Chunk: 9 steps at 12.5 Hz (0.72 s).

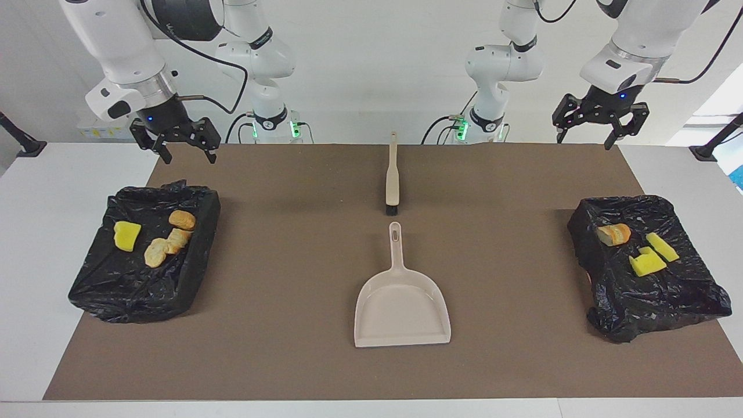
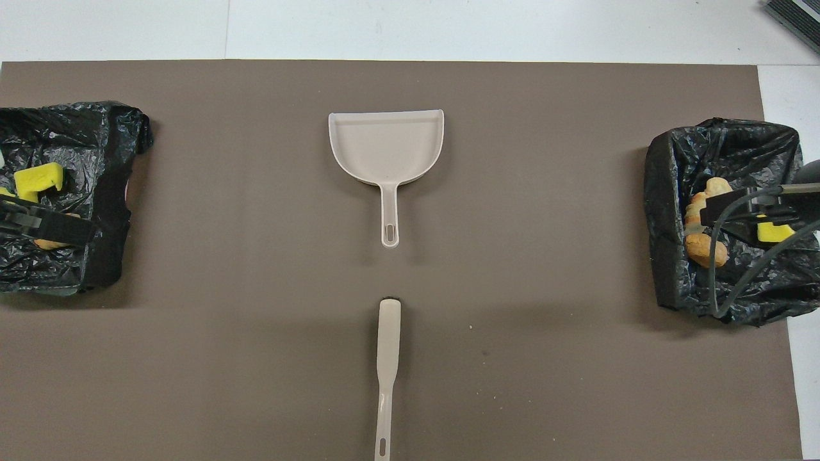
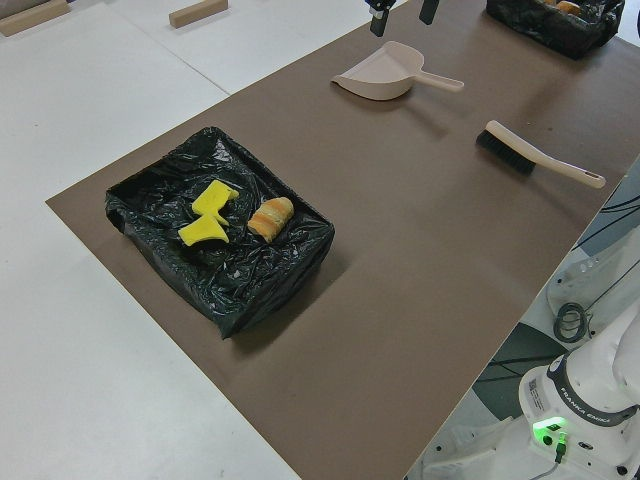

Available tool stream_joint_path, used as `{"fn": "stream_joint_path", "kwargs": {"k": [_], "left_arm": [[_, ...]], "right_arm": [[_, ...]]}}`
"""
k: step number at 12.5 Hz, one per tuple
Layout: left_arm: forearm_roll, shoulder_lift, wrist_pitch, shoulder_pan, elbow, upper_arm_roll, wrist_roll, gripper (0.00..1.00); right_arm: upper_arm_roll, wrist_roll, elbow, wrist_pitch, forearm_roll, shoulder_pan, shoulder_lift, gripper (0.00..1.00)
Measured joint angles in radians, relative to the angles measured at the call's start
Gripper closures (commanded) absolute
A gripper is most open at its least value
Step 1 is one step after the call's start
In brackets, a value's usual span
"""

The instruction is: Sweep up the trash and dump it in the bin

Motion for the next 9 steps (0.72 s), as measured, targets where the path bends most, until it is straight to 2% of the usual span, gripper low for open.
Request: {"fn": "stream_joint_path", "kwargs": {"k": [2,9], "left_arm": [[-0.001,0.024,-0.027,0.000,0.039,-0.004,0.000,0.00],[-0.001,0.024,-0.027,0.008,0.036,-0.004,-0.054,0.00]], "right_arm": [[0.000,0.000,0.000,0.000,0.000,0.000,0.000,0.00],[0.000,0.000,0.000,0.000,0.000,0.000,0.000,0.00]]}}
